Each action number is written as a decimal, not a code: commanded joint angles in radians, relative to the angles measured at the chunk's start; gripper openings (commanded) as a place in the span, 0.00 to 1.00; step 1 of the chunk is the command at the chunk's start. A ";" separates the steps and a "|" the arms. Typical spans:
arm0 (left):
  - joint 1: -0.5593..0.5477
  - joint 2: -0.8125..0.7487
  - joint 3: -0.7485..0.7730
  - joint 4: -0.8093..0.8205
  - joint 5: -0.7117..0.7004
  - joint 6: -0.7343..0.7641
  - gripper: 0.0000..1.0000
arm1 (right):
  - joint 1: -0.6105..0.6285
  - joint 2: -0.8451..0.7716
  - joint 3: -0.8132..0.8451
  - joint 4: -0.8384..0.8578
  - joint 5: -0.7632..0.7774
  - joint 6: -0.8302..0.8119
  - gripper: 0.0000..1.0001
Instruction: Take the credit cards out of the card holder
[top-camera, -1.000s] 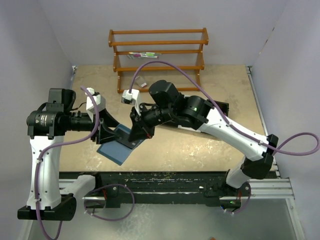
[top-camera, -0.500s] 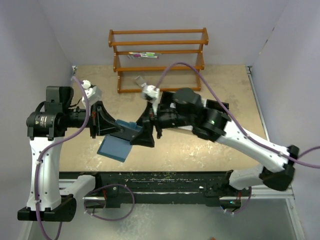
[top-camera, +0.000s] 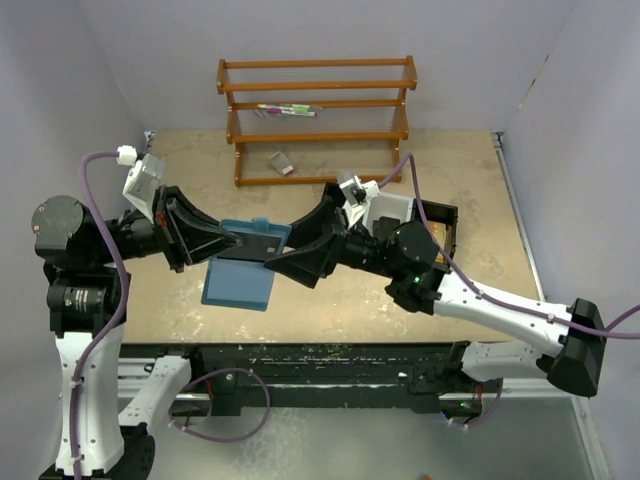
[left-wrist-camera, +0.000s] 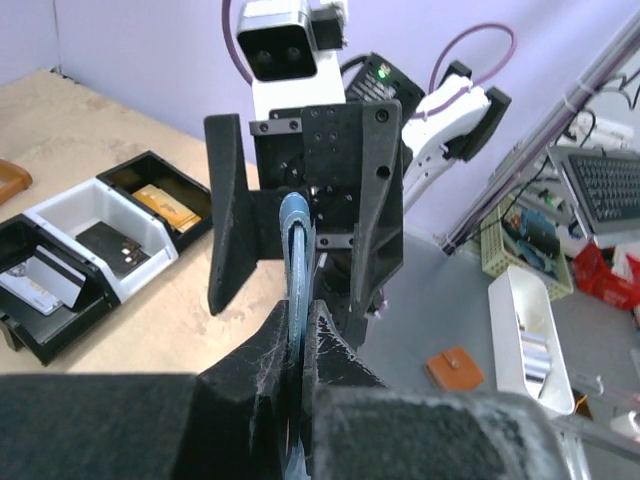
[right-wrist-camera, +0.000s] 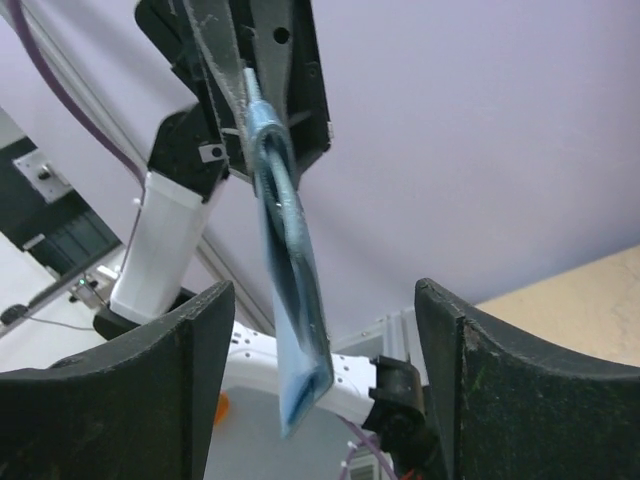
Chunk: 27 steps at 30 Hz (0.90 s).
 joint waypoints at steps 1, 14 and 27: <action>0.003 -0.009 -0.030 0.138 -0.075 -0.160 0.00 | 0.011 0.022 0.039 0.199 0.016 0.066 0.69; 0.003 0.103 0.209 -0.707 -0.004 0.835 0.67 | 0.011 0.089 0.407 -0.795 -0.305 -0.257 0.00; -0.023 0.240 0.195 -1.180 0.019 1.322 0.60 | 0.010 0.323 0.830 -1.410 -0.242 -0.551 0.00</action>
